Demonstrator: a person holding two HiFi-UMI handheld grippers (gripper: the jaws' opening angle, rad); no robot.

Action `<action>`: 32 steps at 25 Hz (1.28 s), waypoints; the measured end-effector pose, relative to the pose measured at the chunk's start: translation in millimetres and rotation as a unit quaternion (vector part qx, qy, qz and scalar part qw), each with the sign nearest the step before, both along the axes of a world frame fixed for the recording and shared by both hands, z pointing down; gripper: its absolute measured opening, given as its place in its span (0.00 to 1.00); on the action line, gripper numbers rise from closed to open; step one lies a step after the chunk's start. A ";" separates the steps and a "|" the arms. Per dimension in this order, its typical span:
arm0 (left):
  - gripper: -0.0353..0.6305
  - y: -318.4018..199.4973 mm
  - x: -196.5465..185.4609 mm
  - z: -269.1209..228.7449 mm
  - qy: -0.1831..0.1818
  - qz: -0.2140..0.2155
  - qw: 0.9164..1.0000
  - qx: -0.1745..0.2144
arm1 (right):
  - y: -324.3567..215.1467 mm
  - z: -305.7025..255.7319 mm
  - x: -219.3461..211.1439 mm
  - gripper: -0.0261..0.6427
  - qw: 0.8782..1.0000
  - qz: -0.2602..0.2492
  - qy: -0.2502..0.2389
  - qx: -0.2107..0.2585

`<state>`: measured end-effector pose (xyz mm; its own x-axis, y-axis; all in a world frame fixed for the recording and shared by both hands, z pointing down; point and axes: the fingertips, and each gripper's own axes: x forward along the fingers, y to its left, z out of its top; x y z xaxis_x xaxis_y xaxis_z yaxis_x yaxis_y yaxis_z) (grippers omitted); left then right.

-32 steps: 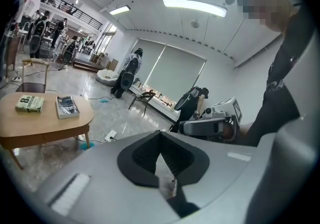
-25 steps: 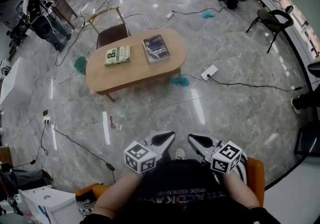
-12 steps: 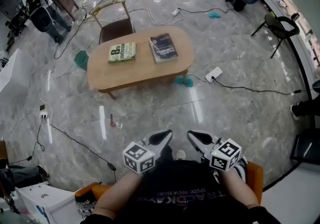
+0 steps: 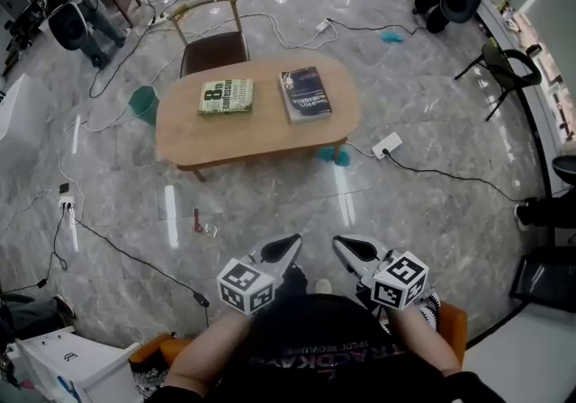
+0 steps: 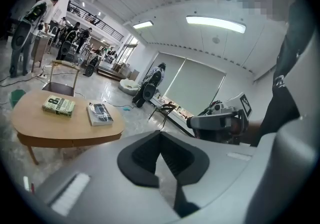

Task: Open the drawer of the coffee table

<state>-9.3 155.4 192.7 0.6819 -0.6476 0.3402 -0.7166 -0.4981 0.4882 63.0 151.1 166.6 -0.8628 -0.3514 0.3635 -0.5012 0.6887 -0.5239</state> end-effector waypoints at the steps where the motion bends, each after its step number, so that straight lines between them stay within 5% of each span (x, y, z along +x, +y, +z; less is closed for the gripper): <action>1: 0.06 -3.2 -6.8 2.3 0.000 -0.001 1.000 0.001 | -4.5 2.2 -5.5 0.04 1.000 0.001 0.005 0.000; 18: 0.06 -47.3 -56.7 30.5 -0.032 0.002 0.999 -0.005 | -66.4 22.3 -39.3 0.04 1.000 0.013 0.025 0.010; 32: 0.06 -121.4 -44.1 57.9 -0.069 -0.088 0.994 0.017 | -143.8 66.0 2.9 0.04 0.998 -0.021 0.040 0.034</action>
